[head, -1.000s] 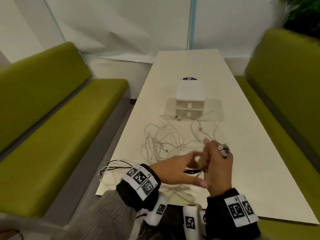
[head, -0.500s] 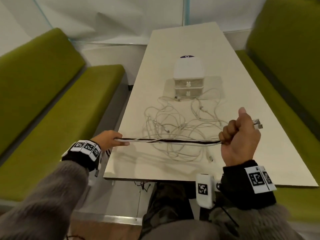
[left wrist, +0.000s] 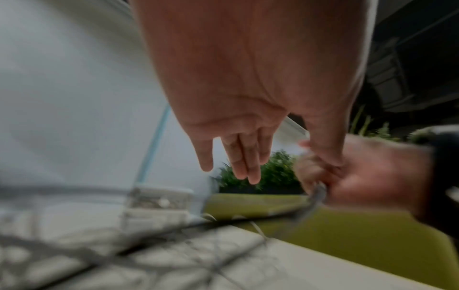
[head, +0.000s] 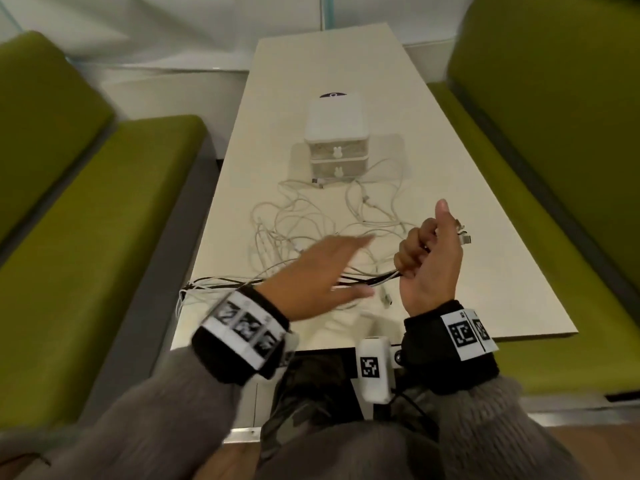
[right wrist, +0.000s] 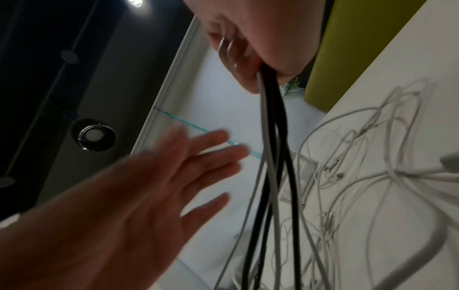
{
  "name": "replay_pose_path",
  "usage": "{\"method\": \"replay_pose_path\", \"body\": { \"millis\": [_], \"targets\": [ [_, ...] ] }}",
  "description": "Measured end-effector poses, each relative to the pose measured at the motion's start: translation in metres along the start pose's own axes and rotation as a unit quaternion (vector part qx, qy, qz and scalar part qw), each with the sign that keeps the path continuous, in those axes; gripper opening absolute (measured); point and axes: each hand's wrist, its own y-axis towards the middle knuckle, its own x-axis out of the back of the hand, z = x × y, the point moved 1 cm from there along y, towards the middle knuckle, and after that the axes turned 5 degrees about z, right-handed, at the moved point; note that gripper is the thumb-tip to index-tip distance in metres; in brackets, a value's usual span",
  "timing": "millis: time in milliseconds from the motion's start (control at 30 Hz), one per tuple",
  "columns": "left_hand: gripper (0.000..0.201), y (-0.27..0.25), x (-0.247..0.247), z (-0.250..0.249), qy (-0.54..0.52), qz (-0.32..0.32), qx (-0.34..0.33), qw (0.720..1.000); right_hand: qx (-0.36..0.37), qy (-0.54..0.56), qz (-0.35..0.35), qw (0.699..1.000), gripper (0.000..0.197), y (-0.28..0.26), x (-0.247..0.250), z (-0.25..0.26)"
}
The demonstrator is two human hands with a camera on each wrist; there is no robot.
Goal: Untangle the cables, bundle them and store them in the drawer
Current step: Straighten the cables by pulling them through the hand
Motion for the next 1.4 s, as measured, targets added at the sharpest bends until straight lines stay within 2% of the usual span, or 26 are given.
{"method": "replay_pose_path", "body": {
  "millis": [67,133,167,267,367,400,467,500,533,600,667,767,833,900,1000,1067,1167,1300,1400],
  "targets": [
    [0.060,0.019,-0.020,-0.009,0.029,0.075,0.025,0.996,0.006,0.011,0.030,0.999,0.054,-0.004,-0.001,0.003],
    [0.034,0.032,-0.029,-0.011,0.024,0.108,0.033,0.993,0.000,0.023,0.053,0.998,0.059,-0.007,0.000,0.005],
    [0.028,0.035,-0.031,-0.011,0.024,0.114,0.030,0.993,-0.006,0.029,0.058,0.998,0.060,-0.007,0.000,0.006],
    [0.024,0.037,-0.032,-0.010,0.005,0.139,0.027,0.990,-0.024,0.023,0.038,0.999,0.053,-0.004,0.003,0.008],
    [0.021,0.038,-0.023,-0.008,-0.079,0.176,0.044,0.980,-0.033,0.020,0.005,0.999,0.045,-0.001,0.006,0.008],
    [0.023,0.039,-0.017,-0.005,-0.116,0.159,0.056,0.979,-0.032,0.022,-0.004,0.999,0.045,0.000,0.007,0.008],
    [0.030,0.043,-0.004,0.000,-0.203,0.081,0.073,0.973,-0.031,0.021,-0.027,0.999,0.045,0.001,0.011,0.007],
    [0.031,0.047,0.001,0.002,-0.213,0.047,0.073,0.973,-0.030,0.019,-0.038,0.999,0.044,0.001,0.012,0.008],
    [0.032,0.051,0.004,0.001,-0.184,0.043,0.071,0.979,-0.029,0.018,-0.045,0.998,0.042,0.002,0.014,0.008],
    [0.033,0.060,0.002,-0.001,-0.080,0.120,0.066,0.987,-0.028,0.018,-0.049,0.998,0.039,0.003,0.015,0.007],
    [0.036,0.069,-0.004,0.000,-0.003,0.205,0.071,0.976,-0.018,0.017,-0.036,0.999,0.040,0.005,0.016,0.004],
    [0.040,0.079,-0.011,0.001,0.056,0.265,0.067,0.960,-0.004,-0.009,0.020,1.000,0.036,0.006,0.019,-0.001],
    [0.039,0.080,-0.005,0.000,0.073,0.265,0.069,0.959,0.011,-0.041,0.058,0.997,0.027,0.007,0.024,-0.003],
    [0.035,0.076,0.011,-0.003,0.066,0.226,0.071,0.969,0.020,-0.057,0.087,0.994,0.016,0.008,0.030,-0.004],
    [0.031,0.068,0.050,-0.002,0.086,0.132,0.064,0.985,0.006,-0.064,0.104,0.993,0.025,0.012,0.035,-0.007],
    [0.030,0.068,0.069,0.006,0.144,0.093,0.062,0.983,-0.004,-0.103,0.080,0.991,0.030,0.013,0.036,-0.010],
    [0.026,0.079,0.071,0.014,0.226,0.111,0.026,0.967,-0.007,-0.144,0.029,0.989,0.013,0.011,0.033,-0.014],
    [0.026,0.097,0.034,0.020,0.314,0.175,-0.093,0.928,-0.018,-0.122,-0.035,0.992,0.019,0.007,0.031,-0.016],
    [0.031,0.106,-0.001,0.020,0.343,0.168,-0.157,0.911,-0.035,-0.154,-0.068,0.985,0.020,0.004,0.032,-0.019]
  ]
}}
